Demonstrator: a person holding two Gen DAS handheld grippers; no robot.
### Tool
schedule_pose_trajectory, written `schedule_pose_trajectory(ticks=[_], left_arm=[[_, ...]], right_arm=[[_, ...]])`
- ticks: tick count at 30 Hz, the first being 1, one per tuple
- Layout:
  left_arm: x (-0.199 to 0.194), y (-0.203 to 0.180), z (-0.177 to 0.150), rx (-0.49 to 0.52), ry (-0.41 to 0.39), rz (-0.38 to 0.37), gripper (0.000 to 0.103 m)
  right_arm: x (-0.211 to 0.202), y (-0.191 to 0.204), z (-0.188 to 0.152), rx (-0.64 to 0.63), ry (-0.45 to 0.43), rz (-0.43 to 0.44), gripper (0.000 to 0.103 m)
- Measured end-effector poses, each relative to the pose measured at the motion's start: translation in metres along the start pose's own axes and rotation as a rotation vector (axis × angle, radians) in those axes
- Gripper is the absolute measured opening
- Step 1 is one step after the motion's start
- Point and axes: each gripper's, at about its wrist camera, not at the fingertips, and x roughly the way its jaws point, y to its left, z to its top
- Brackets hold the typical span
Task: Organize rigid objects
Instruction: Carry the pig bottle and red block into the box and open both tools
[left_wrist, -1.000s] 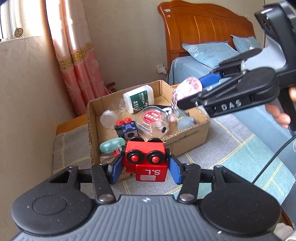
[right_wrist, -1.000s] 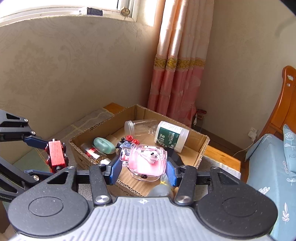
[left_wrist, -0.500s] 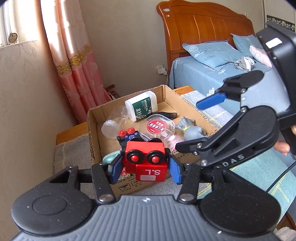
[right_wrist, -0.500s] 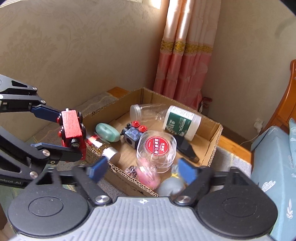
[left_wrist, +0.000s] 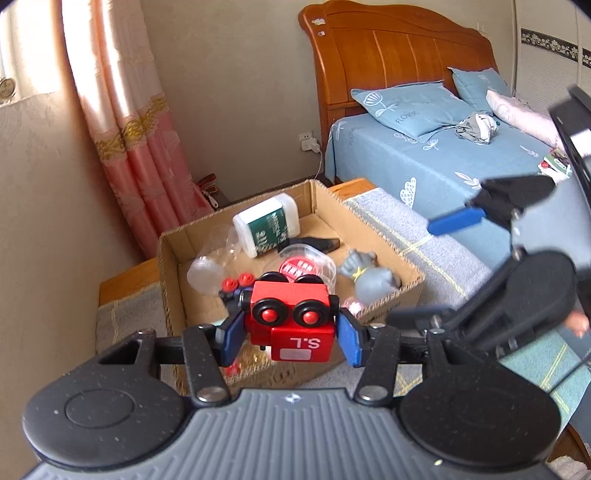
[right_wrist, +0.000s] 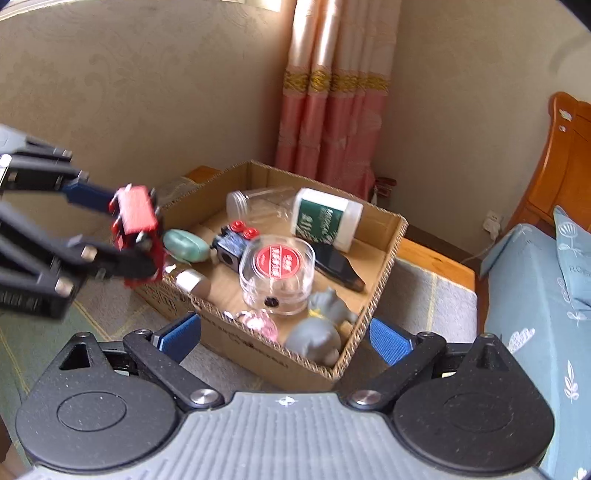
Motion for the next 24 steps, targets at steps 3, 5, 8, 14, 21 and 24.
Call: schedule_pose_trajectory(ticks=[3,5,8,14,21,24], left_arm=[[0.011,-0.003,0.02,0.01,-0.005,-0.024,0.051],[0.021,-0.006,0.033,0.017,-0.009,-0.038,0.051],[0.04,-0.008,0.052,0.015,-0.003,-0.062,0.052],[0.089,-0.012,0.083,0.014,0.057,-0.084,0.052],[0.145,-0.013,0.095,-0.004,0.146,-0.094,0.052],[0.161,-0.012,0.097,-0.013,0.171,-0.08,0.052]], right_arm=[[-0.01,-0.003,-0.012,0.033,-0.006,0.004,0.1],[-0.018,-0.004,-0.018,0.062,-0.019,-0.008,0.102],[-0.036,-0.006,-0.028,0.103,-0.045,-0.034,0.103],[-0.06,-0.007,-0.042,0.186,-0.08,-0.056,0.103],[-0.063,-0.009,-0.046,0.235,-0.062,-0.072,0.103],[-0.063,-0.009,-0.046,0.245,-0.06,-0.082,0.103]])
